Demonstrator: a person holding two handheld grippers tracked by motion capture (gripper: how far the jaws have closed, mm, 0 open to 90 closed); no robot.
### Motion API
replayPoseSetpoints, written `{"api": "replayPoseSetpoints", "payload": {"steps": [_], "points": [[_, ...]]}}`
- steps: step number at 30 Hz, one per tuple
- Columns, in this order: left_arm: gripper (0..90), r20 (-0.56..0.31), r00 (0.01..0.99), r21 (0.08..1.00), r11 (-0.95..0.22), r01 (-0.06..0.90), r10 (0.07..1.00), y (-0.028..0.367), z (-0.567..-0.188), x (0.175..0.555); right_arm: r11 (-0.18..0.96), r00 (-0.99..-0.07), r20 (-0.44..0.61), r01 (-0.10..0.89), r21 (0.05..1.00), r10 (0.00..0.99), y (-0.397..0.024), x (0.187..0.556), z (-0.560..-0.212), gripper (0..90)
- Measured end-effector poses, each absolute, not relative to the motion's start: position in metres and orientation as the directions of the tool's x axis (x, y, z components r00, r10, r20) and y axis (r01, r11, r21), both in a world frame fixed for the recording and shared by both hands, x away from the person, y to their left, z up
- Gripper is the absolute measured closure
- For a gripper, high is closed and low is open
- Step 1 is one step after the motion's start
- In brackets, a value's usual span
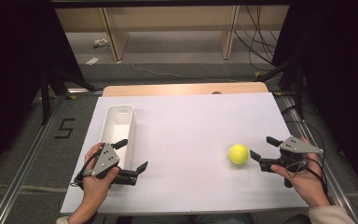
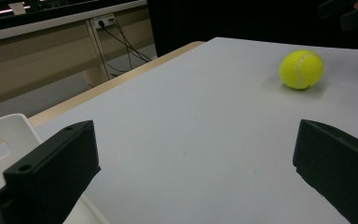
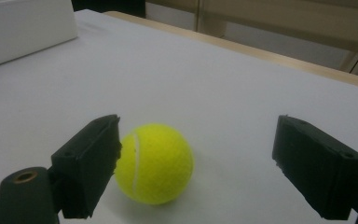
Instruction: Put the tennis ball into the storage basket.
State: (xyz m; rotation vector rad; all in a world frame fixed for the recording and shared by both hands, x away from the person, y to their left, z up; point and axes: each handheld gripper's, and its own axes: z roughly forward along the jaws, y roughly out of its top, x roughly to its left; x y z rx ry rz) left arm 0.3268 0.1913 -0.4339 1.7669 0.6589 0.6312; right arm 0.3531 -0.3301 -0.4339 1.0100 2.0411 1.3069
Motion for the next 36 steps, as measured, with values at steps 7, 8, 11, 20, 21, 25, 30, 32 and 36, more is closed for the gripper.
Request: {"api": "replayPoseSetpoints", "payload": {"steps": [7,8,11,20,21,25,30,32,36], "points": [[0.0,0.096,0.704,0.959,-0.255,0.125,0.704,0.192,-0.434,0.326,0.264,-0.601,-0.028,0.308,0.914,0.799,-0.328,0.352,-0.434,15.9],[0.0,0.096,0.704,0.959,-0.255,0.124,0.704,0.192,-0.434,0.326,0.267,-0.603,-0.028,0.31,0.912,0.797,-0.328,0.352,-0.434,15.9],[0.0,0.096,0.705,0.959,-0.256,0.125,0.703,0.192,-0.434,0.326,0.268,-0.61,-0.024,0.311,0.912,0.792,-0.327,0.352,-0.434,15.9],[0.0,0.098,0.704,0.958,-0.258,0.124,0.703,0.192,-0.434,0.326,0.284,-0.636,-0.023,0.311,0.907,0.772,-0.322,0.352,-0.435,15.8],[0.0,0.099,0.704,0.958,-0.258,0.124,0.703,0.192,-0.434,0.326,0.289,-0.638,-0.026,0.31,0.906,0.769,-0.321,0.352,-0.435,15.8],[0.0,0.1,0.701,0.959,-0.256,0.121,0.706,0.192,-0.433,0.326,0.299,-0.643,-0.033,0.309,0.903,0.765,-0.318,0.352,-0.436,15.7],[0.0,0.103,0.702,0.959,-0.259,0.119,0.704,0.192,-0.433,0.326,0.308,-0.643,-0.033,0.32,0.896,0.765,-0.314,0.354,-0.437,15.7],[0.0,0.103,0.702,0.958,-0.26,0.12,0.705,0.191,-0.434,0.326,0.32,-0.647,-0.037,0.326,0.89,0.762,-0.311,0.355,-0.439,15.7],[0.0,0.104,0.703,0.958,-0.259,0.119,0.704,0.191,-0.433,0.326,0.347,-0.66,-0.04,0.341,0.874,0.75,-0.304,0.36,-0.444,15.7]]}}
